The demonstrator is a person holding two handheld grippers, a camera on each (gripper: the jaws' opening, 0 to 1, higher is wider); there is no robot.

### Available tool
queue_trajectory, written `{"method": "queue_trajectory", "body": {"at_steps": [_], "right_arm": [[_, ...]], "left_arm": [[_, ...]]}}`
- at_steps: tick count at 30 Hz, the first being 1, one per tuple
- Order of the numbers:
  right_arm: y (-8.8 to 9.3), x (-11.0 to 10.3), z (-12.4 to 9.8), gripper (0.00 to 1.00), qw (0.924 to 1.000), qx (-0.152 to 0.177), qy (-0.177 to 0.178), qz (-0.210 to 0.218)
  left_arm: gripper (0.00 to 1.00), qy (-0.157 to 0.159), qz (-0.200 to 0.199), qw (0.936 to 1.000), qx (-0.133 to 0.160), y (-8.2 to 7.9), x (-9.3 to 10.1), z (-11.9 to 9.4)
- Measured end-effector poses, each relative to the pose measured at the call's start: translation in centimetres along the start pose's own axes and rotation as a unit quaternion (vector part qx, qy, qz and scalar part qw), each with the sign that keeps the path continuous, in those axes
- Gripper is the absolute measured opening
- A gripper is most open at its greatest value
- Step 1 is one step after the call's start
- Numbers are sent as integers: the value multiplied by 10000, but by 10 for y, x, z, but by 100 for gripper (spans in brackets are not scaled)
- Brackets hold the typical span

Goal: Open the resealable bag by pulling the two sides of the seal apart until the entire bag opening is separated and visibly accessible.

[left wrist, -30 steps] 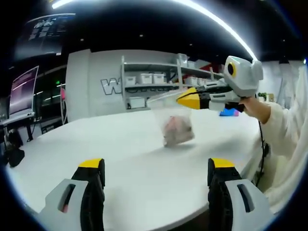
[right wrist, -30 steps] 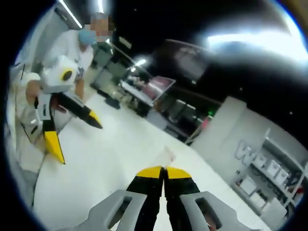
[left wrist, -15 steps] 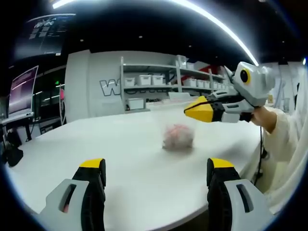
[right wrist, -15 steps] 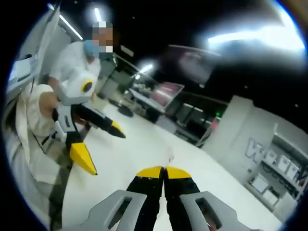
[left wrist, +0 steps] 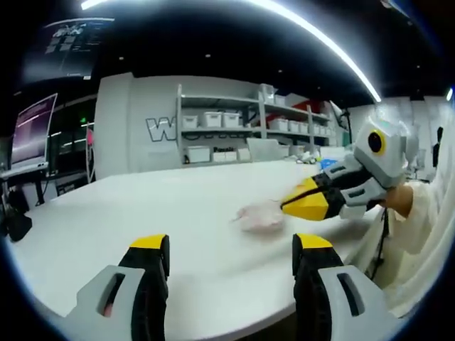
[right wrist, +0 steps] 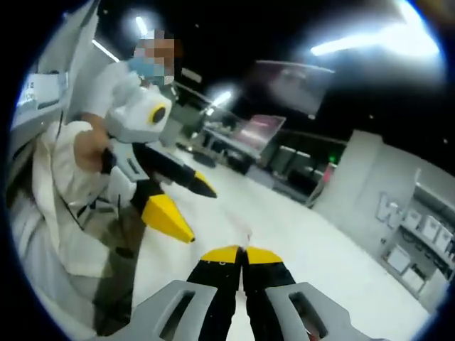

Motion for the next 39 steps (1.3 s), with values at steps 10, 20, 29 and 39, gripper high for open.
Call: {"method": "queue_trajectory", "body": {"at_steps": [10, 20, 29, 39], "right_arm": [[4, -11, -2, 0, 9996, 46, 25, 291], [4, -12, -6, 0, 9991, 103, 117, 385], [4, -16, -8, 0, 9989, 99, 68, 459], [6, -14, -7, 0, 9980, 182, 175, 579]], "left_arm": [[69, -22, -124, 9999, -1, 1, -1, -2], [58, 217, -737, 9969, 179, -7, 8, -2], [58, 260, -799, 9963, 156, -7, 11, 0], [46, 589, -1466, 9874, 106, -9, 19, -5]]}}
Point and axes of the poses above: the point that each gripper's makers call its tool centre point, and the gripper's own axes: z roughly forward along the fingers, x roughly to its right, y roughly out of its underside, the point moved 4 cm from there along -z, roughly backward along the fingers, and after that the axes turned 10 degrees about x, right-handed, at the moved point
